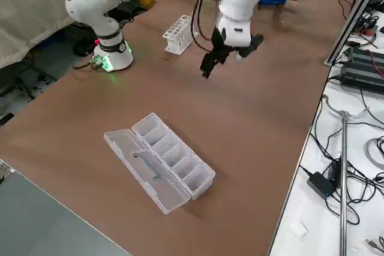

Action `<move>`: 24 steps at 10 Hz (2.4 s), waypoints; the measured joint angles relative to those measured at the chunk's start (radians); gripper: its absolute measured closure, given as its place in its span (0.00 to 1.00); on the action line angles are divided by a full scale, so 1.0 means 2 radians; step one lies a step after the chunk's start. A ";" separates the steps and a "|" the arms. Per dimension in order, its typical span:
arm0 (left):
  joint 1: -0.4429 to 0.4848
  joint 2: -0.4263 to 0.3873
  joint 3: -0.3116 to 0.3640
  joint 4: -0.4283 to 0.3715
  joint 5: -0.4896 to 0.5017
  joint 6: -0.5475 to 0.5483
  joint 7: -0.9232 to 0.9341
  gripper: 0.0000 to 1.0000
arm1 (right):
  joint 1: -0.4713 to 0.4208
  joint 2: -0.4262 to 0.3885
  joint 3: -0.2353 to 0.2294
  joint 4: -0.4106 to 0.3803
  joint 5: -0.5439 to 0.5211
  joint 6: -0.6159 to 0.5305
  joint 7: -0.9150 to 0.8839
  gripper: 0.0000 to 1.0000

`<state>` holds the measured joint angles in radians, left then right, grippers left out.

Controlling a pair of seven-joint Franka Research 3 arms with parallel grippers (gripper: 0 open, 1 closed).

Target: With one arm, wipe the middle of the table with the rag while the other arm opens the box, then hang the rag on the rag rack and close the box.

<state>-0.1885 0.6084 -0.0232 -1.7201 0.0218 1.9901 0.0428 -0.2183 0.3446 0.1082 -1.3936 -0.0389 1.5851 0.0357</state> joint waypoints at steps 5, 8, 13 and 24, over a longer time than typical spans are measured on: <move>0.016 -0.119 -0.007 0.033 0.003 -0.097 0.015 0.89 | 0.041 -0.045 -0.020 0.016 0.034 0.038 -0.002 0.00; 0.070 -0.137 -0.006 0.031 0.004 -0.123 0.081 0.89 | 0.060 -0.082 -0.028 -0.053 -0.003 0.102 -0.003 0.00; 0.119 -0.116 -0.005 0.025 0.004 -0.123 0.123 0.89 | 0.063 -0.111 -0.035 -0.087 -0.014 0.109 -0.003 0.00; 0.147 -0.048 -0.009 0.058 0.004 -0.117 0.148 0.64 | -0.013 -0.111 -0.041 -0.089 -0.013 0.098 -0.061 0.33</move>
<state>0.1052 0.5123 -0.0418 -1.6035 0.0302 1.7567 0.3381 -0.2436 0.1225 0.0266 -1.5712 -0.0647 1.7804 -0.0873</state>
